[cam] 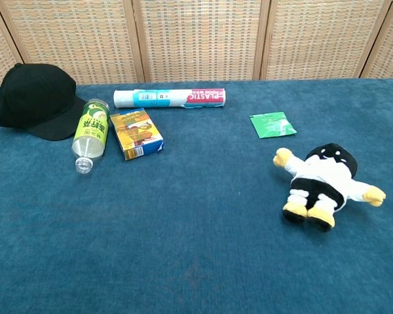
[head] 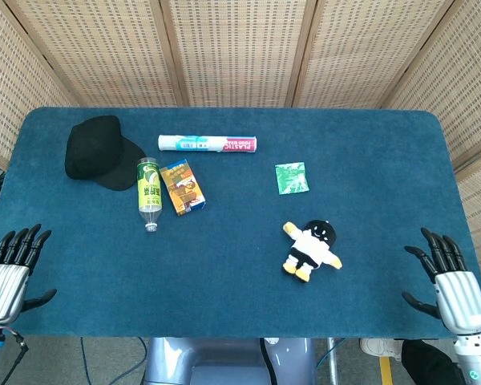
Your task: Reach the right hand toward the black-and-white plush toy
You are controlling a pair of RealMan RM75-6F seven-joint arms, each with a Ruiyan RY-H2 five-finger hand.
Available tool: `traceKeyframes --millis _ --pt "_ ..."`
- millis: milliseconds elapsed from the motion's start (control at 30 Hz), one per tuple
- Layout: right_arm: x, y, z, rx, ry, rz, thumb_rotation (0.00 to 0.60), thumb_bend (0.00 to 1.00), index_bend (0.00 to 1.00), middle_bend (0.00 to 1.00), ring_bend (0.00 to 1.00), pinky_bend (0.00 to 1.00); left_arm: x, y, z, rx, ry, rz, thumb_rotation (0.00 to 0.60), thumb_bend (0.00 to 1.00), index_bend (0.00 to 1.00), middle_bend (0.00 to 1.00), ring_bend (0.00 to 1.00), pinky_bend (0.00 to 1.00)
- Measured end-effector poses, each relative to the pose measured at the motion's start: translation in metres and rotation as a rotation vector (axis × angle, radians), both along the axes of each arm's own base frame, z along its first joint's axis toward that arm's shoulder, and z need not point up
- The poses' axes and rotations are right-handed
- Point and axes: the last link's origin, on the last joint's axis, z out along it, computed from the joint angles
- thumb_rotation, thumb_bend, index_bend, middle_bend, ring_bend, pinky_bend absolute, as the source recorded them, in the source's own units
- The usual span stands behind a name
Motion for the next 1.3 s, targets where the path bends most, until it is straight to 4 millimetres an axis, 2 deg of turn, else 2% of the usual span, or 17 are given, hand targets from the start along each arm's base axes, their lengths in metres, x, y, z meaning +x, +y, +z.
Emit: traceKeyframes --millis 233,467,667,767,1000,1300 --pt "0.011 -0.025 -0.022 0.097 -0.042 0.031 0.600 0.19 0.33 0.03 0.00 0.10 -0.001 0.002 0.000 0.001 0.008 0.008 0.600 0.06 0.00 0.00 0.00 0.00" --pt "0.026 -0.062 -0.063 0.189 -0.067 0.016 0.600 0.25 0.35 0.04 0.00 0.11 0.000 0.002 -0.004 -0.007 0.020 0.006 0.600 0.06 0.00 0.00 0.00 0.00" --pt "0.029 -0.078 -0.088 0.191 -0.048 -0.045 0.600 0.27 0.38 0.05 0.00 0.11 -0.001 0.003 -0.004 -0.011 0.019 0.008 0.600 0.06 0.00 0.00 0.00 0.00" --pt "0.029 -0.082 -0.096 0.186 -0.049 -0.071 0.600 0.28 0.40 0.07 0.00 0.11 -0.001 0.003 -0.004 -0.011 0.018 0.007 0.600 0.06 0.00 0.00 0.00 0.00" --pt "0.027 -0.081 -0.101 0.173 -0.030 -0.096 0.600 0.29 0.48 0.12 0.00 0.11 0.000 0.003 -0.004 -0.012 0.018 0.003 0.600 0.06 0.00 0.00 0.00 0.00" --pt "0.038 -0.076 -0.111 0.157 -0.031 -0.115 0.600 0.29 0.48 0.12 0.00 0.11 0.000 0.002 -0.004 -0.013 0.011 0.001 0.600 0.06 0.00 0.00 0.00 0.00"
